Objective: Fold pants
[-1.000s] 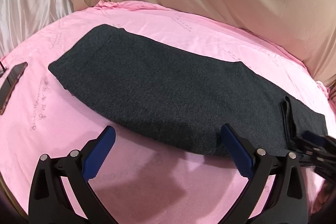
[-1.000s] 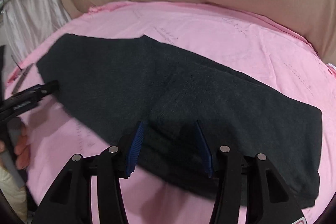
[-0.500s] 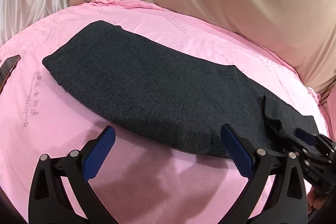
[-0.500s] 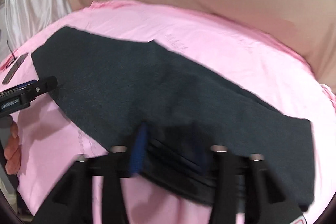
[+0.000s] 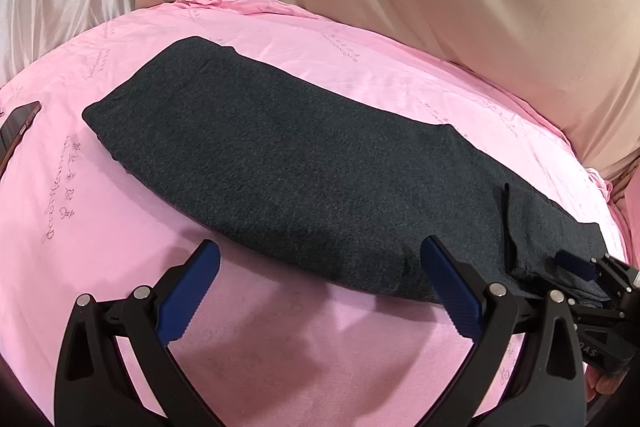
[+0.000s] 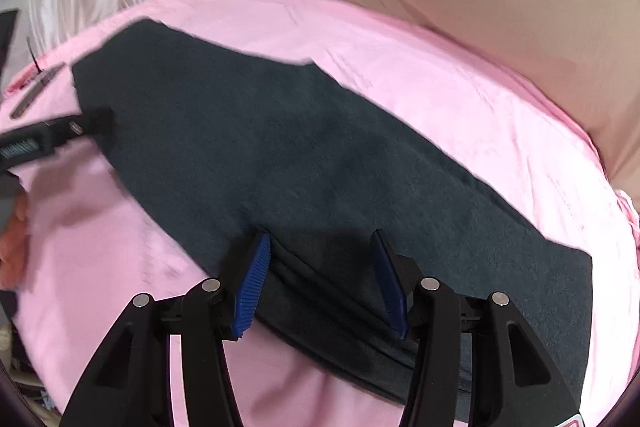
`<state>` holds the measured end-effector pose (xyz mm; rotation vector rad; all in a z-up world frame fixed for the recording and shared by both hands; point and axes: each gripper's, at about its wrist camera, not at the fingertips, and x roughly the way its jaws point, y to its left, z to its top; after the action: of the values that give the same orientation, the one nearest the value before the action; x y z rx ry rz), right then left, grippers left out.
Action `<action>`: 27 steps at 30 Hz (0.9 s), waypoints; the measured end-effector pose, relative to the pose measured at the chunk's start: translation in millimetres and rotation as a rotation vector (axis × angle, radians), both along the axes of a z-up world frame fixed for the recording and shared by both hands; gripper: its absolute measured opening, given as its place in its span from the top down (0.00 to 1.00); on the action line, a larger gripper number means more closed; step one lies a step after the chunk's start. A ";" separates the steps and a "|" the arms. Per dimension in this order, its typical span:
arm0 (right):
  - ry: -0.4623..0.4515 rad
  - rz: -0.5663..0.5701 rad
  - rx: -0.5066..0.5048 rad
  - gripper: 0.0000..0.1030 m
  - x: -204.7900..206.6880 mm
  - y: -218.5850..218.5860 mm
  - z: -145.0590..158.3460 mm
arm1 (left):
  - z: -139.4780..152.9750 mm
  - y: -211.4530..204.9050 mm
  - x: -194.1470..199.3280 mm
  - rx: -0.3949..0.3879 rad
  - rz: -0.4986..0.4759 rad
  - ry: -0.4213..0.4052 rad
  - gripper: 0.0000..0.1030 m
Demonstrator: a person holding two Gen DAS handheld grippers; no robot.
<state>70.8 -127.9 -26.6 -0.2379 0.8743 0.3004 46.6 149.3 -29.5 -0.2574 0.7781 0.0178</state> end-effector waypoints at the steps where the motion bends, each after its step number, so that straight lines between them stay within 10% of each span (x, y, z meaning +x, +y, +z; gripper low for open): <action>1: -0.019 -0.034 0.034 0.52 -8.3 -16.0 6.7 | 0.1 0.5 -0.2 -0.002 0.002 -0.001 0.05; 7: -0.140 -0.407 0.057 0.49 -79.6 -150.6 31.4 | -0.7 -1.7 1.0 -0.003 -0.011 0.004 0.05; 16: -0.167 -0.348 -0.094 0.56 -92.4 -157.7 10.6 | -3.2 -3.3 3.7 0.035 0.026 0.026 0.05; 19: -0.132 -0.331 -0.073 0.88 -76.9 -162.6 3.2 | -3.6 -4.1 4.1 0.044 0.035 0.027 0.05; 24: -0.055 -0.509 0.201 0.89 -90.9 -245.9 -1.1 | -4.9 -2.6 4.2 0.040 0.041 0.033 0.05; 27: 0.001 -0.601 0.097 0.84 -98.1 -260.2 -21.2 | -5.3 -3.2 4.3 0.046 0.037 0.036 0.05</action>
<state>-27.3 -388.1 -47.8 0.1200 0.8890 -0.2169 50.9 146.1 -34.8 -0.2279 0.8074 0.0751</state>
